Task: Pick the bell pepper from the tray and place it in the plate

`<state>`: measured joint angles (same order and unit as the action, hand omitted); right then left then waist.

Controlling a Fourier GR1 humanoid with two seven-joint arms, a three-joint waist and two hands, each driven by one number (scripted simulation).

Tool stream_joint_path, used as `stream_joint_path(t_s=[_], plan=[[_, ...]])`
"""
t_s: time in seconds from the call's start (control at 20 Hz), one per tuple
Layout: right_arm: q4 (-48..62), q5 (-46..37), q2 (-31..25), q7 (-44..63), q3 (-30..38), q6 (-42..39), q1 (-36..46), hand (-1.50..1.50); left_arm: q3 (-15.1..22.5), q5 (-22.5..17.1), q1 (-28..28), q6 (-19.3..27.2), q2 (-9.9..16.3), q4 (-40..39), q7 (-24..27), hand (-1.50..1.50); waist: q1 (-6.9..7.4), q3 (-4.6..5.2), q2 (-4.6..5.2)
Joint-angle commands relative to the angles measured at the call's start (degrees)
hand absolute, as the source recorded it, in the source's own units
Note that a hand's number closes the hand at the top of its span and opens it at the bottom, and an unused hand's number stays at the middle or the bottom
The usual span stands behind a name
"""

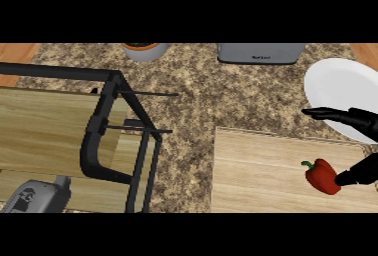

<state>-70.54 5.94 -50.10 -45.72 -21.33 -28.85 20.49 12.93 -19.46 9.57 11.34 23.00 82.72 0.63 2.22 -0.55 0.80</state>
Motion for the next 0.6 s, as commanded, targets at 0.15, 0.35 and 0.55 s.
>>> stream_joint_path(t_s=[0.15, 0.35, 0.55], plan=[[5.3, -8.9, -4.9, -18.7, -4.5, -4.7, 2.8, -1.5, -0.4, 0.2, 0.8, 0.7, 2.1, -2.3, -6.9, 0.0, -0.09, 0.24, 0.02], [6.1, -14.5, -7.2, -19.9, -9.3, -2.2, 4.5, -1.5, -0.8, 1.4, 3.2, 2.2, 1.9, -2.7, -7.5, 0.0, -0.48, 0.35, -0.05], [9.8, -21.4, -4.9, -21.2, -14.0, 4.4, 6.1, -1.5, 0.1, 2.4, 1.6, 1.9, 0.6, -3.5, -4.9, 0.0, -0.11, 0.38, 0.01]])
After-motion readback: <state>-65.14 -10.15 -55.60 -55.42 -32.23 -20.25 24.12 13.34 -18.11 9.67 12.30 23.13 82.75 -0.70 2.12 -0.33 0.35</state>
